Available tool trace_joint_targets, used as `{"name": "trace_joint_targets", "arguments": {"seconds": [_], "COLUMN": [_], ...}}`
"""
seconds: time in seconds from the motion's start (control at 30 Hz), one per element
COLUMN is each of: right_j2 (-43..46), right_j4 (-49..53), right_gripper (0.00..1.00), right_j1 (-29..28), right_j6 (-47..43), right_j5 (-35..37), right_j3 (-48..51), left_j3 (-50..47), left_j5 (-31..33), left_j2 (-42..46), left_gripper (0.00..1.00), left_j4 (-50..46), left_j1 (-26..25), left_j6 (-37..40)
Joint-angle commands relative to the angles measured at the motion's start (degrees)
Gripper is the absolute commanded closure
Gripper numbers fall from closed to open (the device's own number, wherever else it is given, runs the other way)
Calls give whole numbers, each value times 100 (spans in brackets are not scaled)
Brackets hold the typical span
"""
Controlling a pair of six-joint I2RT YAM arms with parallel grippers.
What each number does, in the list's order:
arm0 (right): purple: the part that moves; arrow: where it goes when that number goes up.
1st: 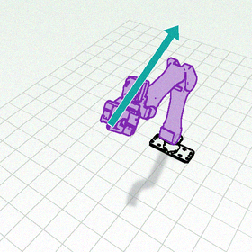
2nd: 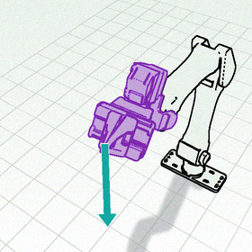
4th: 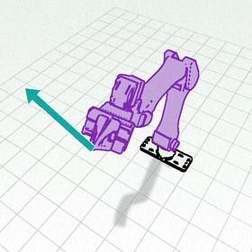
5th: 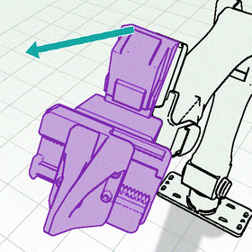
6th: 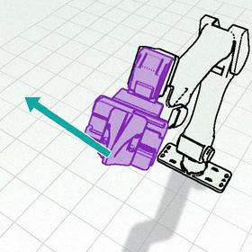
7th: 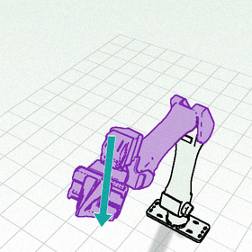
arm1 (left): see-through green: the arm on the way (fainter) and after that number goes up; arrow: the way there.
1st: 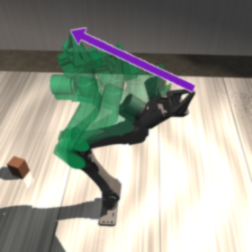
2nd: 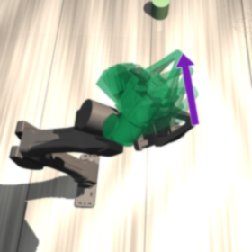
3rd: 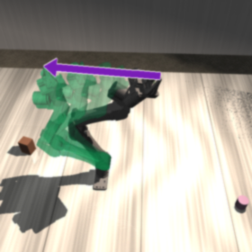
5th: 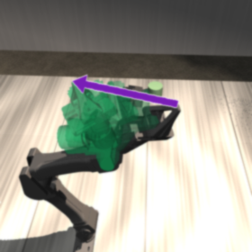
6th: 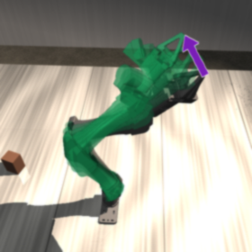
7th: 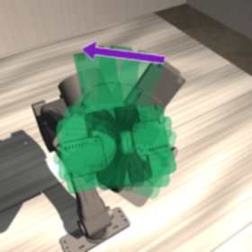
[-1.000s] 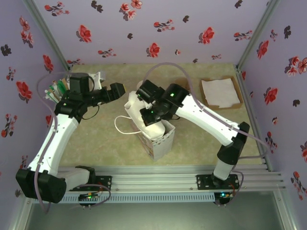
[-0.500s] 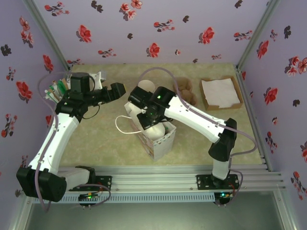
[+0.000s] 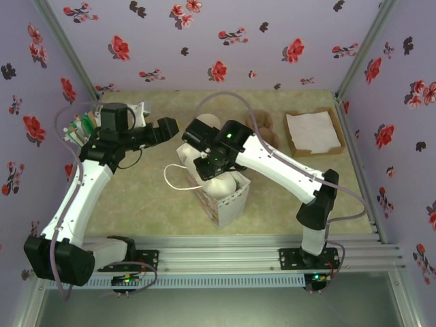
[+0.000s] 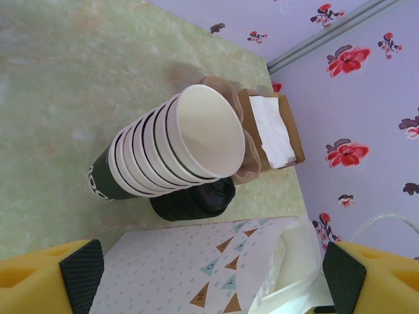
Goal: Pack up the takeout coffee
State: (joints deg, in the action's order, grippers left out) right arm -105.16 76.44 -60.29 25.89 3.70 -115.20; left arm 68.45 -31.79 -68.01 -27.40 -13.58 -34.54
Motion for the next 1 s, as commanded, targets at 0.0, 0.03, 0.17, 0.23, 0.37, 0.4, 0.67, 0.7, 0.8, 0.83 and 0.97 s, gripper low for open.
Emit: {"name": "trace_joint_targets", "arguments": {"seconds": [0.0, 0.03, 0.17, 0.23, 0.37, 0.4, 0.67, 0.7, 0.8, 0.83, 0.97], "right_j2": [237, 249, 217, 183, 7, -45, -423, -478, -489, -440, -107], "right_j4": [155, 147, 52, -135, -362, -406, -710, -688, -547, -522, -672], "right_gripper": [59, 58, 57, 57, 58, 58, 70, 76, 93, 97, 100], "right_j1": [-39, -38, -41, -41, -18, -11, 8, 0, -29, -63, -175], "right_j6": [39, 35, 55, 46, 39, 31, -105, -112, -72, -45, 84], "right_j5": [194, 267, 703, 797, 1005, 1069, 911, 905, 923, 953, 943], "right_j3": [-187, -170, -275, -345, -587, -625, -742, -758, -728, -665, -151], "left_j3": [-15, -15, -15, -15, 8, 11, 12, 11, 2, 2, -15], "left_j5": [-139, -140, -135, -135, -135, -135, -139, -139, -135, -135, -134], "left_j2": [-19, -16, -17, -20, -34, -26, -28, -31, -21, -27, -35], "left_gripper": [10, 10, 10, 10, 10, 11, 11, 11, 11, 11, 11], "left_j4": [149, 147, 146, 151, 139, 131, 121, 124, 127, 118, 125], "left_j1": [40, 45, 41, 42, 40, 42, 40, 41, 40, 42, 42], "left_j6": [96, 92, 85, 69, 62, 62, 66, 62, 62, 61, 67]}}
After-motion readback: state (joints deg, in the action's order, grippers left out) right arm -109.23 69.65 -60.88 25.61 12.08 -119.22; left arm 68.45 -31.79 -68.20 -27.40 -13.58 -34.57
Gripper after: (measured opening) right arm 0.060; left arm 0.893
